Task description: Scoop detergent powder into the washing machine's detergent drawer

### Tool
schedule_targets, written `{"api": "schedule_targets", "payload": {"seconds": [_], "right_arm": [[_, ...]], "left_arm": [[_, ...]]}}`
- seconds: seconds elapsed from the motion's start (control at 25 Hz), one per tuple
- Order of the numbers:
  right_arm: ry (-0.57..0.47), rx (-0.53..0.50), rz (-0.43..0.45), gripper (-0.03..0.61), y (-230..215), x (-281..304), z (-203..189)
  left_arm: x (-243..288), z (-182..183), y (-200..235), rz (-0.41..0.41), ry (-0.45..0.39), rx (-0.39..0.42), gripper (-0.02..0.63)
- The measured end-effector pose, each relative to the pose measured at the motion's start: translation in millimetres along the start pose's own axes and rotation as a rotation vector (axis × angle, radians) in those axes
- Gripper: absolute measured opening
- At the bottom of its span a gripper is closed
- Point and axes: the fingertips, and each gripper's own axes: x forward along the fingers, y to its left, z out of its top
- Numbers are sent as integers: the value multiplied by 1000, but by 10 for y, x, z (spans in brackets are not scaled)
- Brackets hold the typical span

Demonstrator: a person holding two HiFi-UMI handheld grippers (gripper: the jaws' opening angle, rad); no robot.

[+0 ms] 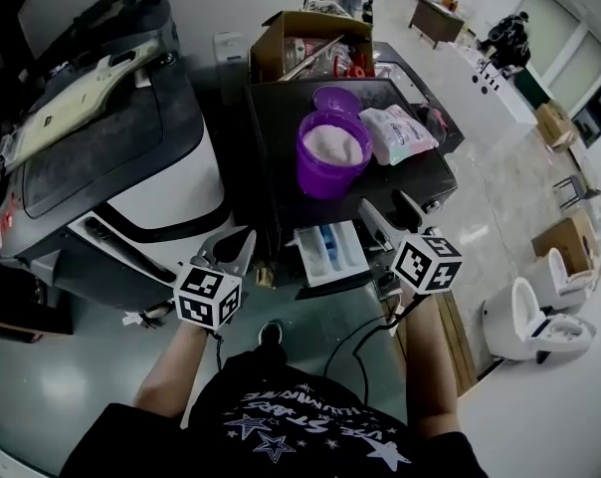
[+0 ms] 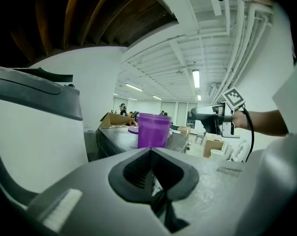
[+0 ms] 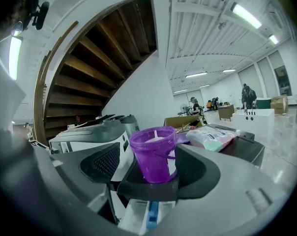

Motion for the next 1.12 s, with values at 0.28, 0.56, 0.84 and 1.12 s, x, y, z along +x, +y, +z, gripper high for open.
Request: {"api": "schedule_targets", "payload": {"seconds": [0.28,0.56,0.84,1.12], "right_arm": [[18,-102,34,338,-66,560,533],[219,-271,136,319,31,1100,655],[437,-340,244,285,-23,1459,542],[647,-443,296,243,-116,1675,323]], "left_arm": [[427,216,329,-34,-10,1,0],[642,344,511,-71,-5,23,0],[700,336,634,-64,-4,2,0],[717,294,640,-36,7,-14,0]]}}
